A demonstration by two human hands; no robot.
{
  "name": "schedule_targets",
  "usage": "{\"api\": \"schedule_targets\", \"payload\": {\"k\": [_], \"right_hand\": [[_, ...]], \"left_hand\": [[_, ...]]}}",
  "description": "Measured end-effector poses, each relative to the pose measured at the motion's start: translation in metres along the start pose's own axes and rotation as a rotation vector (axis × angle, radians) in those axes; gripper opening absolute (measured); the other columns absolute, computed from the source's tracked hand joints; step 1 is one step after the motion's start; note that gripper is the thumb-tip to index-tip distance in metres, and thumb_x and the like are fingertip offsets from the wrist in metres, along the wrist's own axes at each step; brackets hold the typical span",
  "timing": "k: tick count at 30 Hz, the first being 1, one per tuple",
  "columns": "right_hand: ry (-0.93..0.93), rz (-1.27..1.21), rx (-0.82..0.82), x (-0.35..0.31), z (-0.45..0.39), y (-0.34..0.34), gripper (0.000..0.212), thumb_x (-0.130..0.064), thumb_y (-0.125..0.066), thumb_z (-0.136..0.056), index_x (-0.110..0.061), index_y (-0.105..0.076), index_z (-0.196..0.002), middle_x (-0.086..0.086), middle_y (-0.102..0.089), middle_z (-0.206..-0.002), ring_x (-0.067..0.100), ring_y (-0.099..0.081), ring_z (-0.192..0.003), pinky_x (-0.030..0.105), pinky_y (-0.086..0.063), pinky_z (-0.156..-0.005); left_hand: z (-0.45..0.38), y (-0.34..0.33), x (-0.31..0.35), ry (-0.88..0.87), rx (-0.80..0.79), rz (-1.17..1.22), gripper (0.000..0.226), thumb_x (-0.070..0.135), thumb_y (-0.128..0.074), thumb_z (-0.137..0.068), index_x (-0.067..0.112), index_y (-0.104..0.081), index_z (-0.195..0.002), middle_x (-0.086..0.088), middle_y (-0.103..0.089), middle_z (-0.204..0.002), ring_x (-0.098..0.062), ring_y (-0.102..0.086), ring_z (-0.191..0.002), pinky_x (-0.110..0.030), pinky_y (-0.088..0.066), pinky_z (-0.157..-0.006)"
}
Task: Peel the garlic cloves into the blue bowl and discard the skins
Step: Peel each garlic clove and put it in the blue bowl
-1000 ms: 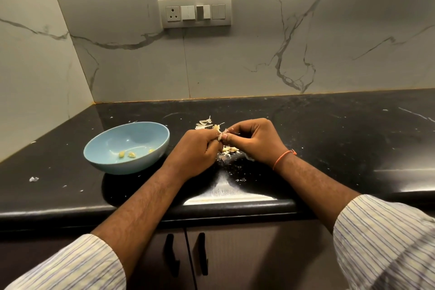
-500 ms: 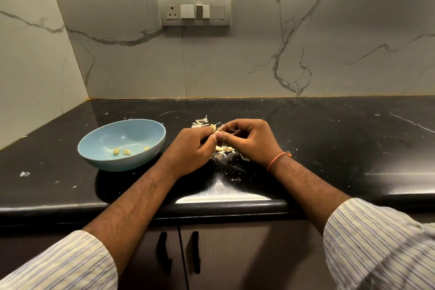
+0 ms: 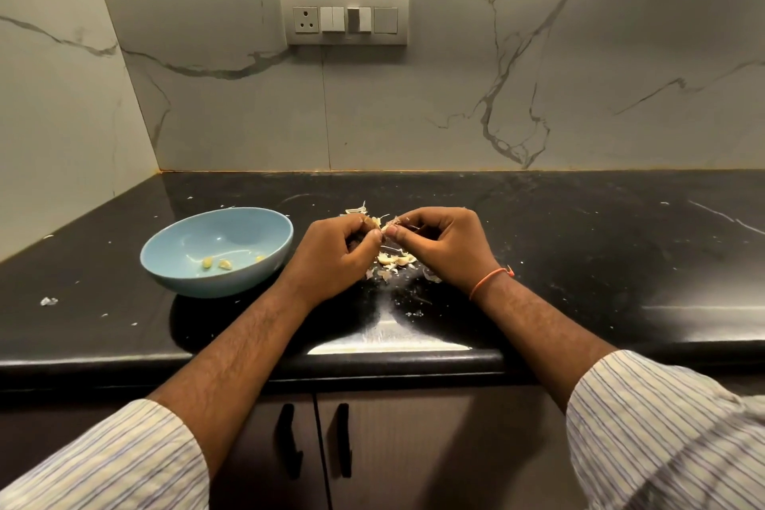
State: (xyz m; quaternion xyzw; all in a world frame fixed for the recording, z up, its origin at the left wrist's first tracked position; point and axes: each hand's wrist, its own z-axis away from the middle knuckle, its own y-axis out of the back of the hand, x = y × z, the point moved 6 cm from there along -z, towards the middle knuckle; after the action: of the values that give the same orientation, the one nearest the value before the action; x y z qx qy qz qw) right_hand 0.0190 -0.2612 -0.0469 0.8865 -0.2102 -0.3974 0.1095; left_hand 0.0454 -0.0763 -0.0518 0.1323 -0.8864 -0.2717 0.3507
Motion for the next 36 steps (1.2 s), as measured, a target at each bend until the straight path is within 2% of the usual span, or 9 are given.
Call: {"api": "schedule_targets", "payload": {"k": [4,11,22,28,30,34,36], "right_hand": [[0.032,0.051,0.041,-0.002,0.0,0.0025,0.013,-0.024,-0.086,-0.087,-0.015,-0.085,-0.097,-0.007,-0.08,-0.084,0.011,-0.077,-0.076,0.039,-0.065,-0.071],[0.066,0.084,0.034,-0.0032,0.0002,0.0025,0.014,-0.027,-0.086,-0.088,-0.017,-0.085,-0.097,-0.009,-0.08,-0.085,0.011,-0.076,-0.075,0.043,-0.064,-0.068],[0.045,0.043,-0.003,-0.0028,-0.0003,0.0014,0.016,-0.025,-0.086,-0.087,-0.014,-0.084,-0.099,-0.005,-0.081,-0.086,0.011,-0.077,-0.078,0.037,-0.066,-0.073],[0.034,0.003,-0.02,-0.0034,0.0005,0.0016,0.018,-0.023,-0.086,-0.087,-0.012,-0.084,-0.101,-0.004,-0.081,-0.089,0.009,-0.078,-0.082,0.029,-0.064,-0.076],[0.026,-0.025,-0.019,-0.003,0.0007,0.0014,0.017,-0.021,-0.086,-0.087,-0.011,-0.084,-0.1,-0.003,-0.082,-0.089,0.009,-0.078,-0.083,0.026,-0.062,-0.075],[0.055,-0.039,-0.071,-0.0044,0.0018,-0.0039,0.015,-0.021,-0.085,-0.088,-0.011,-0.084,-0.1,-0.003,-0.082,-0.089,0.013,-0.079,-0.083,0.033,-0.065,-0.077],[0.065,-0.008,-0.046,-0.0041,0.0014,-0.0018,0.015,-0.022,-0.085,-0.089,-0.013,-0.084,-0.1,-0.005,-0.081,-0.087,0.011,-0.078,-0.078,0.031,-0.064,-0.072]], "left_hand": [[0.0008,0.0037,0.0034,-0.027,0.038,0.039,0.003,0.024,-0.075,-0.097,0.022,-0.077,-0.098,0.003,-0.076,-0.079,-0.023,-0.071,-0.071,-0.045,-0.06,-0.067],[0.0,0.0059,0.0027,-0.024,0.064,0.059,0.006,0.022,-0.076,-0.097,0.018,-0.077,-0.102,0.006,-0.078,-0.085,-0.018,-0.075,-0.076,-0.038,-0.065,-0.07],[-0.002,0.0058,0.0009,0.015,0.069,0.041,0.004,0.017,-0.073,-0.097,0.02,-0.074,-0.094,0.007,-0.074,-0.079,-0.014,-0.069,-0.067,-0.024,-0.059,-0.062],[-0.0019,0.0029,0.0015,0.001,0.034,0.037,0.006,0.019,-0.067,-0.1,0.024,-0.069,-0.098,0.003,-0.07,-0.08,-0.025,-0.065,-0.069,-0.041,-0.06,-0.064],[-0.0015,0.0034,0.0019,-0.003,0.047,0.039,0.006,0.019,-0.066,-0.1,0.024,-0.068,-0.098,0.003,-0.07,-0.08,-0.024,-0.065,-0.069,-0.041,-0.059,-0.064],[-0.0018,0.0063,-0.0008,0.02,0.095,0.053,0.005,0.021,-0.065,-0.101,0.023,-0.068,-0.099,-0.001,-0.069,-0.078,-0.014,-0.059,-0.063,-0.037,-0.055,-0.062],[-0.0025,0.0052,-0.002,0.015,0.084,0.048,0.004,0.022,-0.066,-0.101,0.024,-0.069,-0.101,-0.003,-0.069,-0.076,-0.017,-0.059,-0.061,-0.035,-0.055,-0.06]]}}
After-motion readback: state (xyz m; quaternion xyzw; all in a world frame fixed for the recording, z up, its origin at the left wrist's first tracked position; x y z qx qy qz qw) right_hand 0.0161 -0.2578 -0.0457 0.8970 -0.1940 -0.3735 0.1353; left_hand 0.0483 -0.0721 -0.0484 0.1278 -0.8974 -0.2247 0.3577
